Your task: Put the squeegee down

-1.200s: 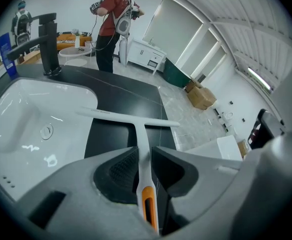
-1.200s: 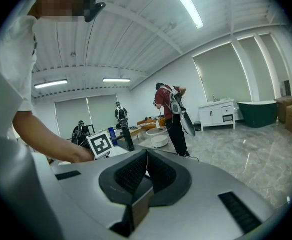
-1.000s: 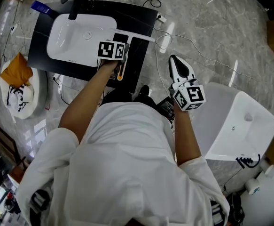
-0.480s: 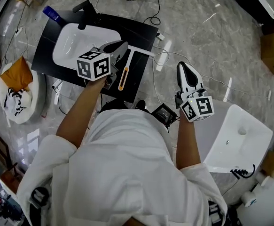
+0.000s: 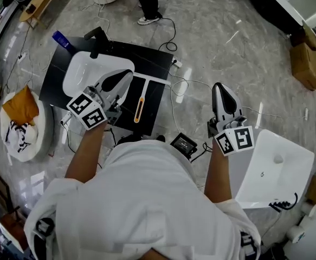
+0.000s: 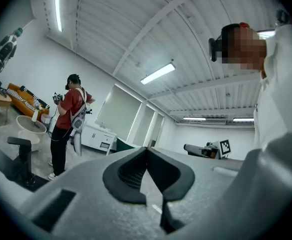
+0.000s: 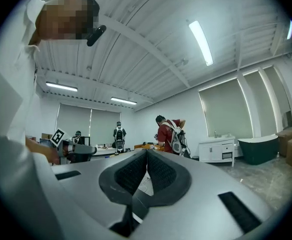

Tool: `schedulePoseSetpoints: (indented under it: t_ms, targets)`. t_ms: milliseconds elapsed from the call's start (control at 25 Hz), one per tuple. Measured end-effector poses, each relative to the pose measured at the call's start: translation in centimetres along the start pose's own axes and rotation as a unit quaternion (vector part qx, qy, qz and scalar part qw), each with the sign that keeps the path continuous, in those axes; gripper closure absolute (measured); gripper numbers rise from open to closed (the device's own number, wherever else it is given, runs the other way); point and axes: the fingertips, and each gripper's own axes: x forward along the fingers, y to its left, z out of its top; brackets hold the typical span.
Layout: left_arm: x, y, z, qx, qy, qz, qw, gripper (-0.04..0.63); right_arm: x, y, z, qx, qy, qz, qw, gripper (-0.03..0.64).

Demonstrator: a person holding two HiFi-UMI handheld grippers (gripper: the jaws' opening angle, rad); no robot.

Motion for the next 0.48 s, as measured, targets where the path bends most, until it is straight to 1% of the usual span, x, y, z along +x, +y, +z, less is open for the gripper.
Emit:
schedulePoseSetpoints:
  t_ms: [160, 240, 280, 360, 440, 480]
  targets:
    - [-1.0, -1.8, 0.5, -0.018, -0.049, -0.016, 0.9985, 0.58, -0.8, -0.5, -0.4, 0.003, 0.001, -0.015, 1.0, 0.603]
    - [-1.3, -2.5, 0.1, -0.018, -0.063, -0.015, 0.9977, 0.58, -1.0, -0.6, -1.0, 0.01, 0.002, -0.023, 1.0, 0.603]
    - [-1.4, -2.5, -0.2, -0.013, -0.066, -0.004, 0.9977, 0.58, -1.2, -0.6, -1.3, 0.013, 0.002, -0.028, 1.0, 0.603]
    - [-1.7, -1.6, -0.6, 0.003, -0.061, 0.036, 0.9975, 0.58, -1.7, -0.6, -1.7, 0.017, 0.004, -0.037, 0.999, 0.603]
    - [-2.1, -0.5, -0.9, 0.028, -0.043, 0.076, 0.9958, 0.58, -2.2, -0.5, -2.1, 0.017, 0.008, -0.039, 0.999, 0.603]
    - [-2.2, -0.1, -1.0, 0.044, -0.034, 0.09, 0.9944, 0.58, -2.4, -0.4, -2.2, 0.016, 0.01, -0.039, 0.999, 0.603]
